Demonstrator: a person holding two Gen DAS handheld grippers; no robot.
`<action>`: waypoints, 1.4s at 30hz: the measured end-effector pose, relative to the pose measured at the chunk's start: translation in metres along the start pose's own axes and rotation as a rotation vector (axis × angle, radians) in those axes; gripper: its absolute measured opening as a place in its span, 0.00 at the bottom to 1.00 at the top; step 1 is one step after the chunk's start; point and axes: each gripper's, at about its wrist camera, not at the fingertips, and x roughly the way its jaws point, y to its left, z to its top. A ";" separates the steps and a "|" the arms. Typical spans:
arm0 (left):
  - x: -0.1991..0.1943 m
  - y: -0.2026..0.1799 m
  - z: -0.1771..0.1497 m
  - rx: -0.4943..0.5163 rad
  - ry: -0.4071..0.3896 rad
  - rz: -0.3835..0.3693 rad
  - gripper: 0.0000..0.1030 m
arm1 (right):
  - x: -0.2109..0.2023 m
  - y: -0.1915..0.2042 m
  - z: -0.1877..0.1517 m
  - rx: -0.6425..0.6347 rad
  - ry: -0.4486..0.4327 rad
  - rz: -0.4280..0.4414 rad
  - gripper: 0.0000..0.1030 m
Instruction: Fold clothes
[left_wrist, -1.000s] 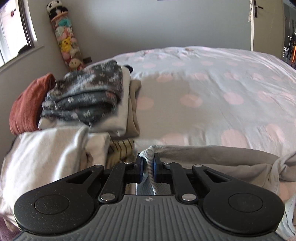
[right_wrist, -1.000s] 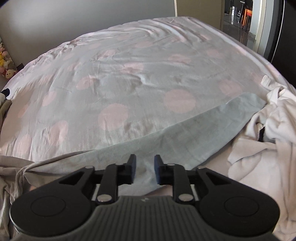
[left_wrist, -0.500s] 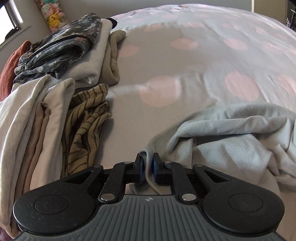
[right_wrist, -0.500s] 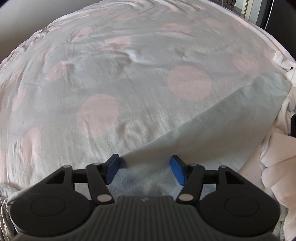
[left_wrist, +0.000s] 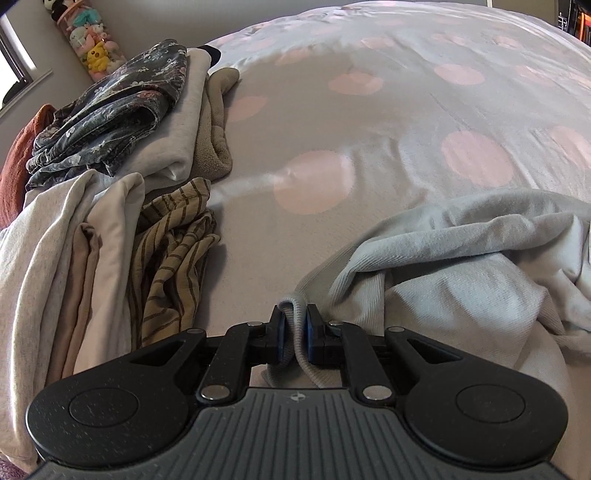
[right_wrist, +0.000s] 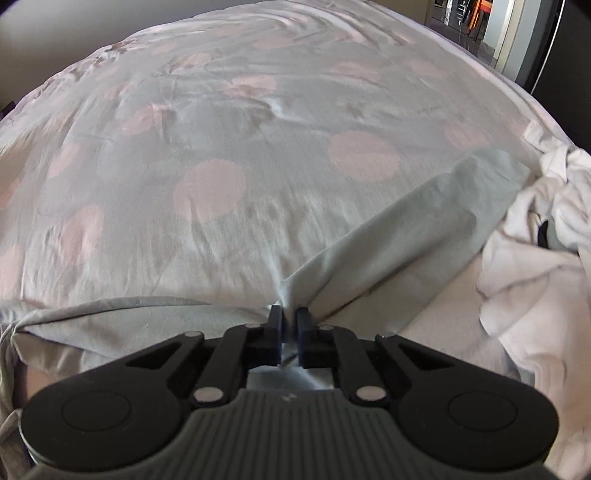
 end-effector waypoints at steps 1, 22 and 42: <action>-0.001 0.000 0.000 0.002 -0.001 0.000 0.08 | -0.008 -0.003 -0.008 0.009 0.003 0.010 0.08; -0.007 -0.001 -0.009 0.052 0.013 0.015 0.08 | -0.069 -0.029 -0.052 0.012 0.027 -0.013 0.29; 0.000 -0.005 -0.006 0.058 0.016 0.020 0.08 | 0.011 -0.057 -0.021 0.099 0.082 -0.062 0.05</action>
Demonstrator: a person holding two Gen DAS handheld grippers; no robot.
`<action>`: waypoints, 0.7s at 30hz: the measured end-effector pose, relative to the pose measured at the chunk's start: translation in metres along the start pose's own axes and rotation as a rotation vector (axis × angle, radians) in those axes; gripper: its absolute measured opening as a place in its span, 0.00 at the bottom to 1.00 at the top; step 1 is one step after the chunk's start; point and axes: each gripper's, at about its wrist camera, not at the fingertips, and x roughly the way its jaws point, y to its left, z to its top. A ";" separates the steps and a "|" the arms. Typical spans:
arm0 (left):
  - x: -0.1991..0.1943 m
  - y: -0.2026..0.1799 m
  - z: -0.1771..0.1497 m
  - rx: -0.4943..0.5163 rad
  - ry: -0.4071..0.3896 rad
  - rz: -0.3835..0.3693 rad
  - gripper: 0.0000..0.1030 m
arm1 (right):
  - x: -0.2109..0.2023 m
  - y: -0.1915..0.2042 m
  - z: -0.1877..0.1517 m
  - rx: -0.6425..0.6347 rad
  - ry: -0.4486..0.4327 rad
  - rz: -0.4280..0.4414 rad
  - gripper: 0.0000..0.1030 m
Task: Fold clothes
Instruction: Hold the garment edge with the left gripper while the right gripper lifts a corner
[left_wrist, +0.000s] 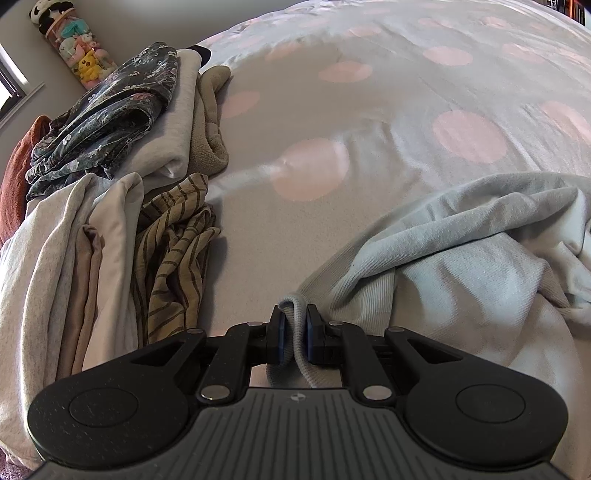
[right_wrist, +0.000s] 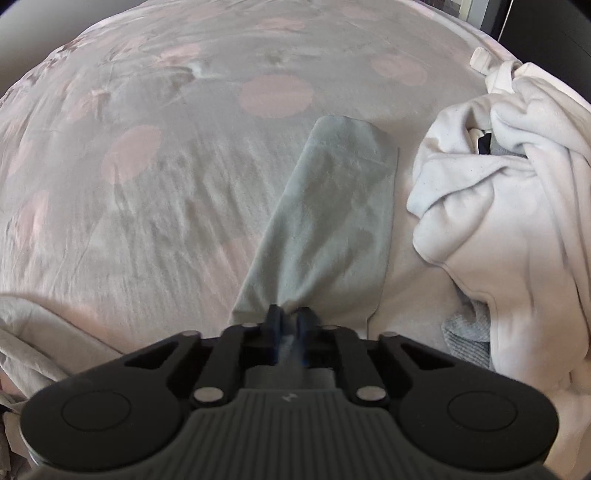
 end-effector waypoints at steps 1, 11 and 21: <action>0.000 0.000 0.000 -0.002 -0.003 0.000 0.08 | -0.002 0.001 0.000 -0.005 -0.009 -0.003 0.04; -0.015 0.021 0.008 -0.043 -0.102 0.068 0.07 | -0.061 0.017 0.020 -0.012 -0.257 0.051 0.04; -0.008 0.033 0.008 0.002 -0.086 0.111 0.07 | -0.064 -0.041 -0.024 0.035 -0.154 -0.065 0.04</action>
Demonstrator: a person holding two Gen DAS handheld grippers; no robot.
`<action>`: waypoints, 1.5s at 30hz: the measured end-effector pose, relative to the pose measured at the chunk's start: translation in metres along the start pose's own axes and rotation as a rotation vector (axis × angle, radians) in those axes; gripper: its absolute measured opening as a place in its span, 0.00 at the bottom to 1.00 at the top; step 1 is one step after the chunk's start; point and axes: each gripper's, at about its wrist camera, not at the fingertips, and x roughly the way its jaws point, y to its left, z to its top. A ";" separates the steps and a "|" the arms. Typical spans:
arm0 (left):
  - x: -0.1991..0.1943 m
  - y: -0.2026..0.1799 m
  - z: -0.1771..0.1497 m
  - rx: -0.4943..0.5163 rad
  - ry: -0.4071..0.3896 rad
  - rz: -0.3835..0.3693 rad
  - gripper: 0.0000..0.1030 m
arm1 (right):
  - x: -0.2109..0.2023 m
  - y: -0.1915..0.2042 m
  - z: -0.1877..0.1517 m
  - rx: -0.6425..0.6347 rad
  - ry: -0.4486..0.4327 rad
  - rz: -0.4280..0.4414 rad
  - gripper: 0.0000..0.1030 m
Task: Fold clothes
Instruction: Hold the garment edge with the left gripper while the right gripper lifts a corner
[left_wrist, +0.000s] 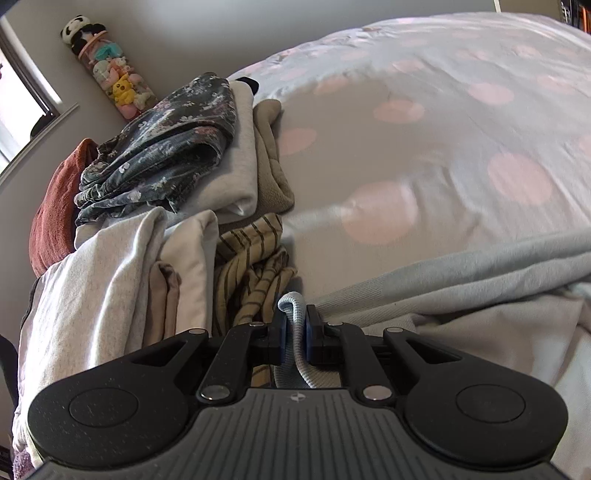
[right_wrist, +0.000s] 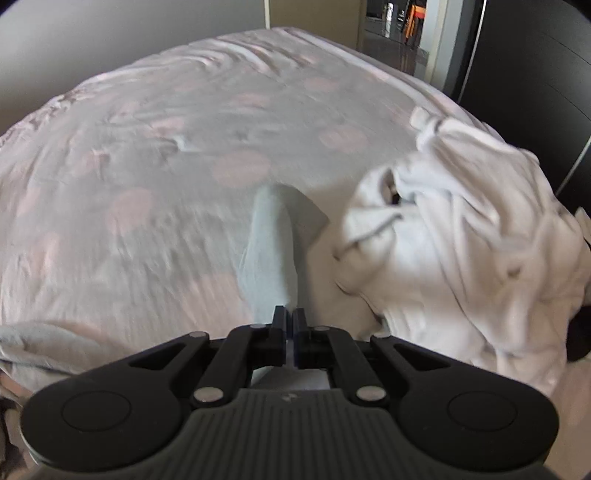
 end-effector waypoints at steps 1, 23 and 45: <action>0.001 -0.001 -0.002 0.007 0.005 0.001 0.07 | 0.002 -0.008 -0.008 0.010 0.028 -0.008 0.04; 0.006 -0.013 -0.006 0.089 0.040 0.008 0.07 | 0.013 0.005 0.043 -0.005 0.059 0.084 0.28; 0.007 -0.014 -0.008 0.113 0.050 0.000 0.07 | -0.053 -0.037 0.030 0.006 -0.086 -0.012 0.05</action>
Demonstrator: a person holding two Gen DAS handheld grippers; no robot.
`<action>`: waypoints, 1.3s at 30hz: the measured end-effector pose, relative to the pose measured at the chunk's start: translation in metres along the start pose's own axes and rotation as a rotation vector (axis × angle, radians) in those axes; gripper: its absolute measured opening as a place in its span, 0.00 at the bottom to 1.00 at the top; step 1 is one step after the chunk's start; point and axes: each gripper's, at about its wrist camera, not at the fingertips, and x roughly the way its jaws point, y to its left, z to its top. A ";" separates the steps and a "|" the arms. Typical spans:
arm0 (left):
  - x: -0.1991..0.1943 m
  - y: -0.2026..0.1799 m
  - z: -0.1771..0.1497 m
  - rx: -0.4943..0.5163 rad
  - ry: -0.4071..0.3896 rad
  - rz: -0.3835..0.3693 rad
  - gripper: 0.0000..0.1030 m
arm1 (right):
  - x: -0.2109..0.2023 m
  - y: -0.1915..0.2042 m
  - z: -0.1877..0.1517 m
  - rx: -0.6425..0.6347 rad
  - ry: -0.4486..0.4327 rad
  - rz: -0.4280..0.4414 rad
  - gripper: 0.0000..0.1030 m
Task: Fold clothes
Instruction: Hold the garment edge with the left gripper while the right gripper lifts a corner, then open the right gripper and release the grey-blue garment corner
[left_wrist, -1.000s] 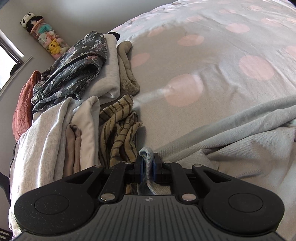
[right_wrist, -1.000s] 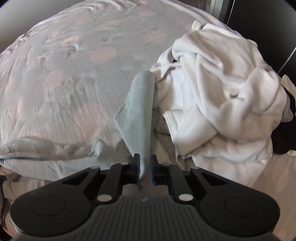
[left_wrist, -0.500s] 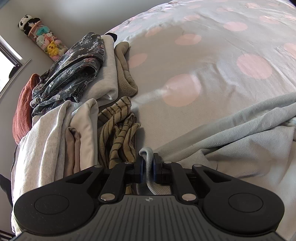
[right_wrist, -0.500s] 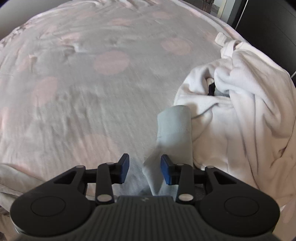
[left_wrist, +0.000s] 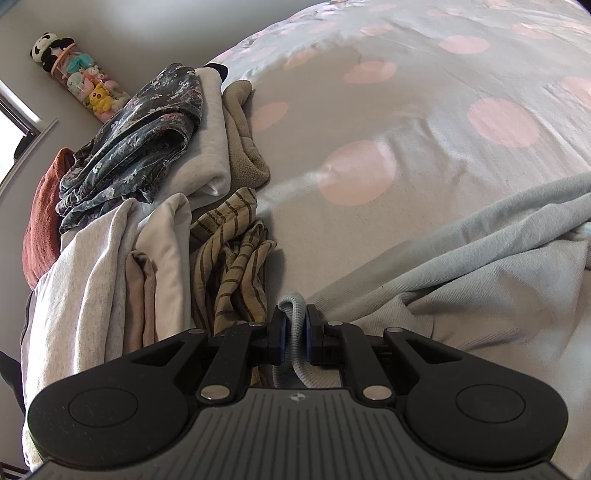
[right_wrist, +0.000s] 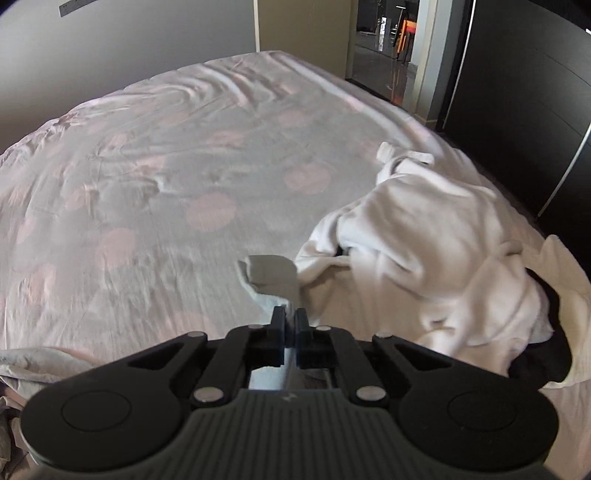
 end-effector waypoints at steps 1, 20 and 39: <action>0.000 0.000 0.000 0.001 0.000 0.000 0.07 | -0.005 -0.008 -0.006 0.011 0.009 -0.009 0.05; 0.002 -0.007 -0.003 0.057 0.019 0.005 0.07 | -0.001 -0.073 -0.078 0.132 0.199 -0.021 0.23; 0.002 -0.008 0.000 0.100 0.026 0.001 0.08 | 0.036 0.007 0.008 -0.223 0.281 0.039 0.38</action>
